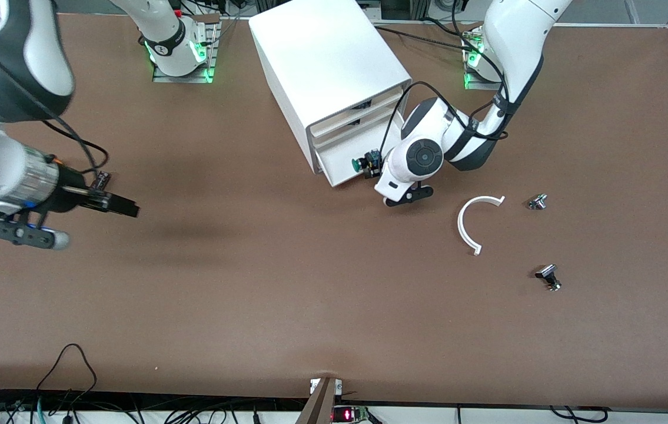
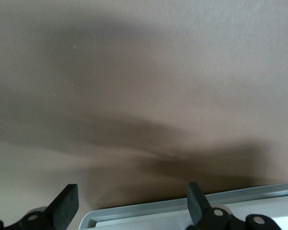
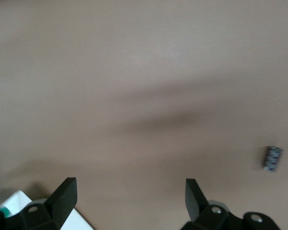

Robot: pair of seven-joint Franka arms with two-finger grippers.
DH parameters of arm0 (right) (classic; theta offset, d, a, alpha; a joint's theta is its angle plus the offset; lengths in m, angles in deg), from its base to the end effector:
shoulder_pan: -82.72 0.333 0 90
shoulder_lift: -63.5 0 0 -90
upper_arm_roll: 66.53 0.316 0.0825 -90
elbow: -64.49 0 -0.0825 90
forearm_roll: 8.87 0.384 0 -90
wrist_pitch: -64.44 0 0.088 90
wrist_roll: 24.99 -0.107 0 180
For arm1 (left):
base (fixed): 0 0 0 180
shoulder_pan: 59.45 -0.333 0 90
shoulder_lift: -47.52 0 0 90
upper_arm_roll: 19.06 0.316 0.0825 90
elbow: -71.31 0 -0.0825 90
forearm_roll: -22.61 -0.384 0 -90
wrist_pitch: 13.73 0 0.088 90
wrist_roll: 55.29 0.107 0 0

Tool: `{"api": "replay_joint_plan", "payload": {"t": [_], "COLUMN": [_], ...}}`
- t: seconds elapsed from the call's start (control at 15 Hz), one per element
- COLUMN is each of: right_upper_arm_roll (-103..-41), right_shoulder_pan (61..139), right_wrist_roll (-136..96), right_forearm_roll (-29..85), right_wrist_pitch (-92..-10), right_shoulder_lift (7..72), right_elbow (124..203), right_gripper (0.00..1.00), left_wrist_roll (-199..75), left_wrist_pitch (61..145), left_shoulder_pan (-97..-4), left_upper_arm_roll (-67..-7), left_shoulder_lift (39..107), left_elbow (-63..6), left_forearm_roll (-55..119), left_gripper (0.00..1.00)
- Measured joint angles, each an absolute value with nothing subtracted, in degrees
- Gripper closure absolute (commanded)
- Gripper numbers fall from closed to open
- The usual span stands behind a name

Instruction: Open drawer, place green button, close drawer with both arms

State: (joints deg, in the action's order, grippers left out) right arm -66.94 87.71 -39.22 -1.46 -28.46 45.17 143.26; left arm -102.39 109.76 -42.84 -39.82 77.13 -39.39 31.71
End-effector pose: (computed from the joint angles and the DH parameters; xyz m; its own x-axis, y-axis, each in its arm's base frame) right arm 0.6458 0.0657 0.5291 0.9797 -0.1723 -0.1023 -0.1828 -0.9777 -0.1038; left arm 0.4718 -0.3617 0.2164 0.8793 0.2717 -0.3911 0.2887 -0.9573 -0.0159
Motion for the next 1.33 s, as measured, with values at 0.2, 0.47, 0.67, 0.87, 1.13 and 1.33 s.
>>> {"api": "replay_joint_plan", "payload": {"t": [0.2,0.47,0.67,0.87,1.13,1.33], "right_upper_arm_roll": [-66.3,-65.3,-65.1,-65.1,-65.1,-65.1], "right_shoulder_pan": [86.3,86.5,87.1,87.4,87.4,87.4], "right_wrist_roll": [-35.8,-34.0,-33.5,-33.5,-33.5,-33.5], "right_forearm_roll": [-5.0,-7.4,-9.1,-9.6,-9.7,-9.7], "right_wrist_pitch": [-28.3,-28.4,-28.7,-31.2,-33.9,-34.3], "right_shoulder_lift": [51.6,61.2,66.8,70.6,73.8,74.0], "right_elbow": [149.7,158.5,163.4,167.4,171.3,171.5], "right_gripper": [0.0,0.0,0.0,0.0,0.0,0.0], "left_wrist_roll": [-102.6,-105.6,-106.2,-106.1,-105.7,-101.1], "left_wrist_pitch": [109.8,109.6,107.2,106.1,105.6,100.5], "left_shoulder_pan": [-42.9,-42.9,-42.9,-43.0,-44.2,-49.3], "left_upper_arm_roll": [-41.8,-44.7,-45.5,-45.5,-45.5,-45.2], "left_shoulder_lift": [77.1,77.1,77.1,77.1,76.5,75.6], "left_elbow": [-40.5,-41.0,-41.0,-41.0,-39.8,-35.8], "left_forearm_roll": [31.7,31.7,32.2,35.1,35.3,33.2], "left_gripper": [0.0,0.0,0.0,0.0,0.0,0.0]}}
